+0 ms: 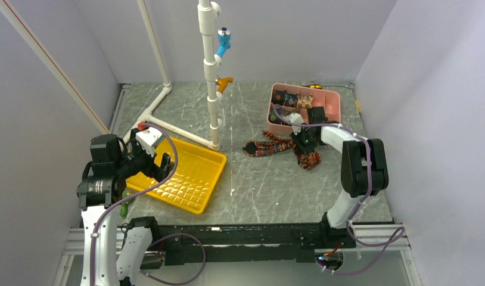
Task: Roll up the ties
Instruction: Move the storage box to the center of the board, then place the tie at the center of the board.
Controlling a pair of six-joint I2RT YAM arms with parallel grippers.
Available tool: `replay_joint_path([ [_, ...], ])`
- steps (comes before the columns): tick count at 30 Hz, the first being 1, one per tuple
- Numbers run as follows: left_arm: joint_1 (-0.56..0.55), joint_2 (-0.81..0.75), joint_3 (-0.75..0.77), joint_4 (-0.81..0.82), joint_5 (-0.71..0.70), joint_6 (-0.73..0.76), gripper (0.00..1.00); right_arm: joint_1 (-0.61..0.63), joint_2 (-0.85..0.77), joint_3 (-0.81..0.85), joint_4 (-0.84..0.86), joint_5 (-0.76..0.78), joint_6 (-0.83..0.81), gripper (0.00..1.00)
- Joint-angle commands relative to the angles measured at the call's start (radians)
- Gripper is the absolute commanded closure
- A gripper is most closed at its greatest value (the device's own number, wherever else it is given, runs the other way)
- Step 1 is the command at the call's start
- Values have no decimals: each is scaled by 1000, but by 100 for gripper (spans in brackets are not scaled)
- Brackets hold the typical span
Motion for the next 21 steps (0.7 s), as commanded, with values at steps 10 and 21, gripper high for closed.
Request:
replay_joint_path([
  [10,0,-46,5,-65,61,132,1,-13,98,206,-191,-154,-166,99],
  [21,-34,3,-5,-110,200,230,1,49,-268,28,-396,-551,101,12],
])
